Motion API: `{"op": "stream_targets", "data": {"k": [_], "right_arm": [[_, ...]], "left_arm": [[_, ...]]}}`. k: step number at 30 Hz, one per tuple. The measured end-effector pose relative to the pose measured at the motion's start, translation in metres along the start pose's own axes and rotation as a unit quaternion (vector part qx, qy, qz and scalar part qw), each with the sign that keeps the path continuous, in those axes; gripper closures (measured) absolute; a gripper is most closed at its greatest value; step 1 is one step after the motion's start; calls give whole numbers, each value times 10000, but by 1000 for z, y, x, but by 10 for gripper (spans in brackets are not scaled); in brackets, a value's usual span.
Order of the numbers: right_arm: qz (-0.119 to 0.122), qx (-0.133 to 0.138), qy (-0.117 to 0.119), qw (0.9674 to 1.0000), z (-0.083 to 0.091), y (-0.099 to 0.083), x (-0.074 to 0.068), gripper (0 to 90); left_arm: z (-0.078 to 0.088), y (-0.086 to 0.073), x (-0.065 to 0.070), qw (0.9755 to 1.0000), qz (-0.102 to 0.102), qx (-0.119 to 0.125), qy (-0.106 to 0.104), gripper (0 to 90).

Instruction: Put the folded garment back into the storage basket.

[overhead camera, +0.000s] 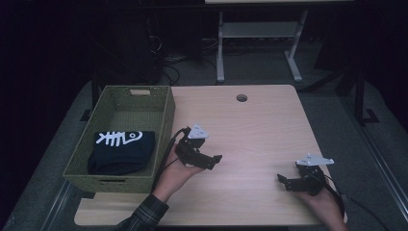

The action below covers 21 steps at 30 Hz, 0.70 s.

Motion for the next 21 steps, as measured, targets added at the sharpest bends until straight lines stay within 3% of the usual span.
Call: {"op": "stream_targets", "data": {"k": [4, 12, 21], "right_arm": [[3, 1, 0, 10000, 0, 0, 0, 104], [8, 1, -1, 10000, 0, 0, 0, 104], [4, 1, 0, 10000, 0, 0, 0, 104]], "left_arm": [[-15, -7, 4, 9999, -21, -117, -88, 128], [-36, -21, 4, 9999, -15, -153, -74, 127], [-62, -38, 1, 9994, -98, -329, 92, 127]]}}
Point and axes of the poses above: each handheld gripper's, and its own axes: z roughly backward along the jaws, y roughly out of its top, x roughly to its right, the point moved 2 cm from there along -z, roughly forward along the jaws, and after that the axes turned 15 degrees about -x, right-handed, at the moved point
